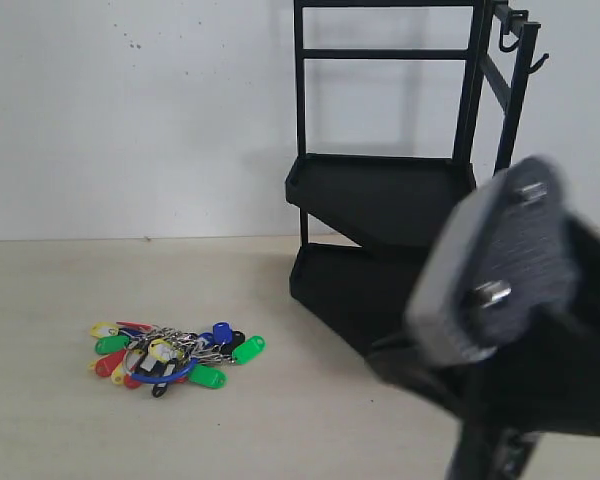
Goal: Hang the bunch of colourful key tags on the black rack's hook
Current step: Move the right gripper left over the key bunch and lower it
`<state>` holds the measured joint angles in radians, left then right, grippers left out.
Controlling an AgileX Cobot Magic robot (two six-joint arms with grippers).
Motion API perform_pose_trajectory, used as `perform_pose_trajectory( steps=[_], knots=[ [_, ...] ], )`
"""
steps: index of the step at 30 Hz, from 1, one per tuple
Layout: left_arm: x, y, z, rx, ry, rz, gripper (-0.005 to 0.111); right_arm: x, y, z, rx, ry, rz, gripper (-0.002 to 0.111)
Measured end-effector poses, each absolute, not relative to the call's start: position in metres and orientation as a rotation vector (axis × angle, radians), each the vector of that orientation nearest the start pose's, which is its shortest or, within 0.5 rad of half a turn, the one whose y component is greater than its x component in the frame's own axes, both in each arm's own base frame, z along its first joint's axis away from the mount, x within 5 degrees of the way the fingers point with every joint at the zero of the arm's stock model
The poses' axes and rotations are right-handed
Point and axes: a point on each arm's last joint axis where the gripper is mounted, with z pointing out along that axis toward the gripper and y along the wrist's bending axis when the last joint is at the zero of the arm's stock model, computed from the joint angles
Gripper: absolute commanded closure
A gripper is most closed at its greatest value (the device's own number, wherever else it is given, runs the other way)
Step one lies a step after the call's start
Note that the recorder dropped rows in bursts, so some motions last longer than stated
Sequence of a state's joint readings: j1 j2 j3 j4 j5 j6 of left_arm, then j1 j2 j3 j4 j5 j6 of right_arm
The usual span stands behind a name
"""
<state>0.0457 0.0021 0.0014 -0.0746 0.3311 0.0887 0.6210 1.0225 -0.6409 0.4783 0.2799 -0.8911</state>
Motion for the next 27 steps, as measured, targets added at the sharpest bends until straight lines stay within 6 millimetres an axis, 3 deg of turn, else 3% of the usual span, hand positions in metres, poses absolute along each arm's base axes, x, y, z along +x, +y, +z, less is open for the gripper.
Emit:
perform_pose_trajectory(
  steps=[2, 7, 11, 15, 17, 27],
  knots=[
    [0.054, 0.0, 0.183, -0.008, 1.817, 0.023, 0.102, 0.174, 0.16, 0.274, -1.27, 1.786, 0.257, 0.108],
    [0.054, 0.0, 0.183, -0.008, 1.817, 0.023, 0.102, 0.206, 0.22, 0.254, -1.439, 1.76, 0.256, 0.107],
    [0.054, 0.0, 0.183, -0.008, 1.817, 0.023, 0.102, 0.23, 0.254, 0.233, -1.52, 1.756, 0.243, 0.091],
    [0.054, 0.0, 0.183, -0.008, 1.817, 0.023, 0.102, 0.249, 0.276, 0.211, -1.56, 1.766, 0.226, 0.059],
    [0.054, 0.0, 0.183, -0.008, 1.817, 0.023, 0.102, 0.258, 0.285, 0.202, -1.56, 1.757, 0.208, 0.051],
    [0.054, 0.0, 0.183, -0.008, 1.817, 0.023, 0.102, 0.297, 0.324, 0.181, -1.497, 1.735, 0.19, 0.055]
  ],
)
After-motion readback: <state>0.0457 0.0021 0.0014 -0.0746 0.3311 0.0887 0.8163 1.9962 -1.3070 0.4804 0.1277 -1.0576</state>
